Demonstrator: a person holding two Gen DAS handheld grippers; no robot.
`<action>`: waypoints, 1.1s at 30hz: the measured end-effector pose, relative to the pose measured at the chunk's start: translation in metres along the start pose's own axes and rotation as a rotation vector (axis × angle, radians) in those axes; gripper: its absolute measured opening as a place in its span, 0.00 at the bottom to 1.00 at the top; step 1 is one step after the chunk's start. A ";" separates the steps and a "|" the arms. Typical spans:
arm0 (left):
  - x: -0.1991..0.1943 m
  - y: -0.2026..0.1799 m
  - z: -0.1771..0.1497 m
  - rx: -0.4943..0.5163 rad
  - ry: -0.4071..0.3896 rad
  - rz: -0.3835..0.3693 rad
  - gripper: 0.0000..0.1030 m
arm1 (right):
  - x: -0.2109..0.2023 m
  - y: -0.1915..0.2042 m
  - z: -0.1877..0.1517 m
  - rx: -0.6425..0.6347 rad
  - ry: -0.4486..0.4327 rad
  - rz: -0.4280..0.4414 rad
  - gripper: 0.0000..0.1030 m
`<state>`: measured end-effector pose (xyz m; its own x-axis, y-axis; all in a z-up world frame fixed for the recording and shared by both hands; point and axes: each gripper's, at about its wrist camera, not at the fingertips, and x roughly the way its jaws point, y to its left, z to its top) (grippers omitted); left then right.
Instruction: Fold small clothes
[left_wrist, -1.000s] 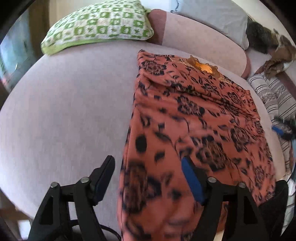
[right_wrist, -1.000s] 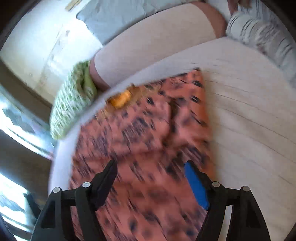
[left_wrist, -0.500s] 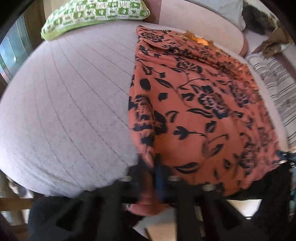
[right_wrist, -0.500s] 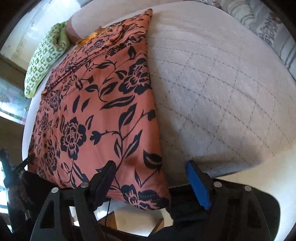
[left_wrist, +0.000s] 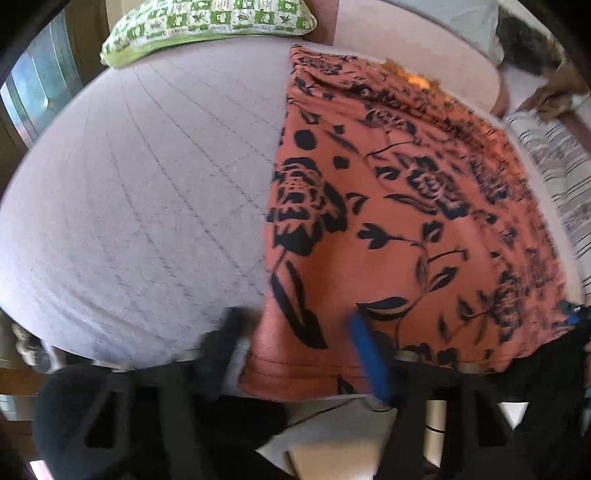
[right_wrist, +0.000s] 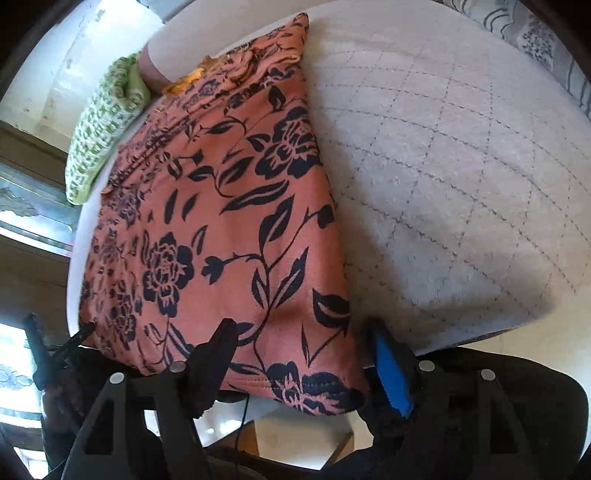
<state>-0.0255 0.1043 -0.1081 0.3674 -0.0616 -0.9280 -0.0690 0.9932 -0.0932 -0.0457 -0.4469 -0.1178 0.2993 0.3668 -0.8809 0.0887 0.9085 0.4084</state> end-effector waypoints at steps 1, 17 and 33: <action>-0.003 0.000 0.001 -0.001 0.001 -0.032 0.05 | -0.001 0.000 0.001 0.004 0.003 0.004 0.20; -0.014 0.028 -0.009 -0.165 0.039 -0.100 0.32 | -0.020 -0.015 0.003 0.100 -0.026 0.043 0.13; -0.006 0.010 -0.010 -0.079 -0.005 0.010 0.43 | -0.013 0.007 0.011 0.082 -0.014 0.066 0.22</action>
<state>-0.0378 0.1133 -0.1068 0.3708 -0.0508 -0.9273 -0.1461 0.9829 -0.1123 -0.0382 -0.4477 -0.1013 0.3203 0.4220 -0.8481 0.1453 0.8628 0.4842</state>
